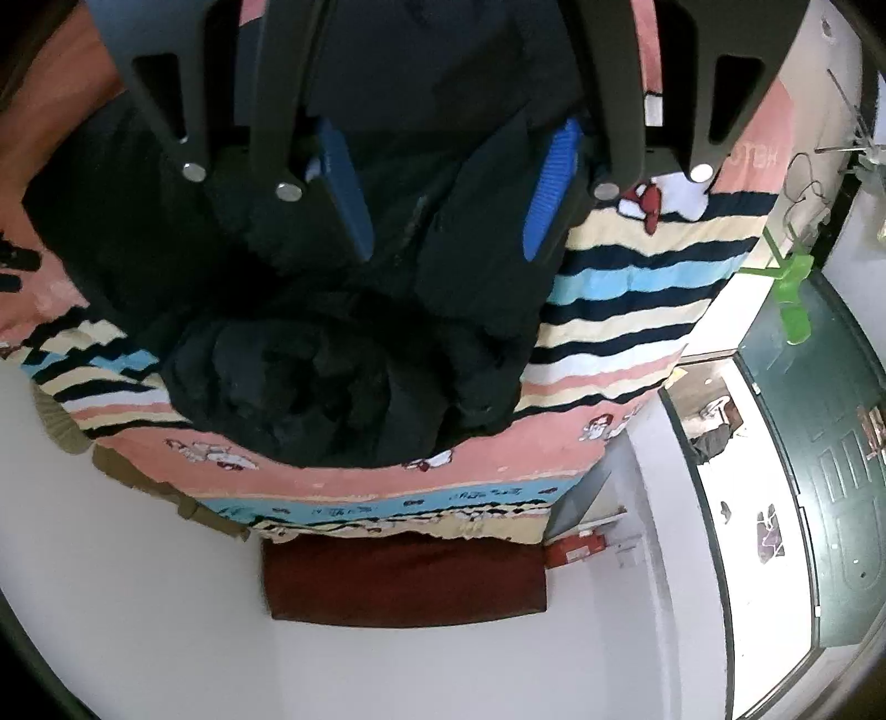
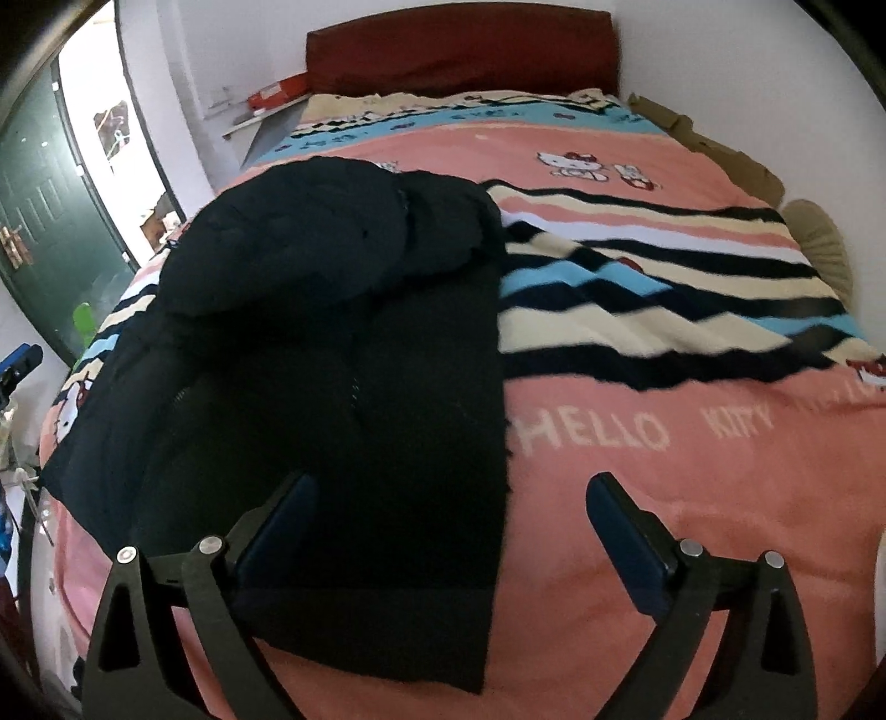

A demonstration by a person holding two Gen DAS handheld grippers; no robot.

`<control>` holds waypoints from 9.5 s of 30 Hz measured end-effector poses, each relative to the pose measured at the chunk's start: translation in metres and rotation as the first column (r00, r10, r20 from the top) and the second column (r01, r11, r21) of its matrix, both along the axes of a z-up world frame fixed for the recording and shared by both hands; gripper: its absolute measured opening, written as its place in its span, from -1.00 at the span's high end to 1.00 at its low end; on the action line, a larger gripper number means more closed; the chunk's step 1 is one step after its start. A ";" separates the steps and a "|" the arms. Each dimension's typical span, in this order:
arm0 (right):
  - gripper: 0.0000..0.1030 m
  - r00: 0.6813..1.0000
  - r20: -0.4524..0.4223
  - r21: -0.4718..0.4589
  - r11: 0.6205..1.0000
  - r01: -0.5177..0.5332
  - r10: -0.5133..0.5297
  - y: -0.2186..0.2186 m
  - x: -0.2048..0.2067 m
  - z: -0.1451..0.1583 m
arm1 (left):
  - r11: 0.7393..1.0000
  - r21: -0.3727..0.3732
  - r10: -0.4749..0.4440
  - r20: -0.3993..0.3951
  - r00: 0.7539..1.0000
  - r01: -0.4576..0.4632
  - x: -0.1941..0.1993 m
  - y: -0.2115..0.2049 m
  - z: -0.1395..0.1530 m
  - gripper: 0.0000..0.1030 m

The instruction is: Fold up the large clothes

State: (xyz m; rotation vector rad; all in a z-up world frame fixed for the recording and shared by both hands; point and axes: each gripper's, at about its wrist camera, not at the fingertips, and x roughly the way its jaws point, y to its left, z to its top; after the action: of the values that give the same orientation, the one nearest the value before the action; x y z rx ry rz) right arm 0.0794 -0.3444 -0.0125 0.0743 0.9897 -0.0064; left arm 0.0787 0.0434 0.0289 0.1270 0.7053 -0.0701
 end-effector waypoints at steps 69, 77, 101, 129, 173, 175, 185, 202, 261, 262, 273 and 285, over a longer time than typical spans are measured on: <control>-0.99 0.967 -0.226 0.482 0.876 0.004 0.120 -0.008 0.002 -0.091 | 0.588 -0.750 -0.143 -0.465 0.874 -0.303 0.004 0.169 -0.163 -0.13; -0.99 0.965 -0.204 0.572 0.820 -0.018 0.164 0.001 0.005 -0.092 | 0.539 -0.799 -0.233 -0.445 0.865 -0.266 0.000 0.150 -0.160 -0.17; 0.61 0.986 -0.077 0.654 0.754 -0.063 0.149 0.010 0.014 -0.083 | 0.690 -0.721 -0.257 -0.330 0.908 -0.067 0.014 0.086 -0.091 0.67; 0.53 0.969 0.132 0.827 0.563 0.009 -0.210 -0.073 0.211 0.021 | 0.534 -0.845 -0.161 -0.143 0.976 -0.036 0.242 0.093 0.038 0.67; -0.45 0.939 0.041 0.691 0.688 0.221 -0.342 -0.097 0.393 -0.025 | 0.382 -0.906 -0.072 -0.224 0.972 -0.181 0.432 0.109 -0.051 0.13; -0.45 0.951 0.074 0.656 0.733 0.180 -0.299 -0.085 0.386 -0.010 | 0.378 -0.907 -0.067 -0.224 0.972 -0.183 0.427 0.113 -0.045 0.12; -0.47 0.979 0.151 0.529 0.848 0.036 -0.136 -0.033 0.353 0.031 | 0.265 -0.949 -0.041 -0.190 0.981 -0.173 0.396 0.144 -0.014 -0.07; -0.55 0.987 0.116 0.280 0.950 -0.142 0.114 0.072 0.374 0.025 | 0.850 -0.525 -0.255 -0.326 0.910 0.050 0.396 -0.050 -0.016 -0.08; -0.97 0.997 -0.071 0.254 0.966 0.041 -0.023 0.012 0.454 -0.070 | 0.996 -0.078 0.014 -0.356 0.934 -0.044 0.460 -0.057 -0.081 -0.50; -0.97 0.998 -0.060 0.269 0.962 0.042 -0.027 0.009 0.448 -0.064 | 0.994 -0.102 0.002 -0.340 0.941 -0.039 0.451 -0.049 -0.071 -0.50; -0.99 0.997 0.019 0.358 0.931 0.067 -0.079 -0.063 0.406 -0.024 | 0.963 -0.261 -0.018 -0.327 0.945 -0.072 0.417 0.046 -0.035 -0.50; -0.99 0.996 -0.040 0.373 0.923 0.092 -0.083 -0.081 0.409 -0.051 | 0.875 -0.446 0.000 -0.389 0.921 -0.189 0.429 0.100 -0.066 -0.50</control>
State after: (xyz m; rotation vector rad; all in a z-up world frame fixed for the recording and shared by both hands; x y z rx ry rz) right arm 0.4882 -0.4257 -0.0639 0.4713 1.0008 0.1008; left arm 0.5078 0.1436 -0.0374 -0.4108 1.0619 -0.1743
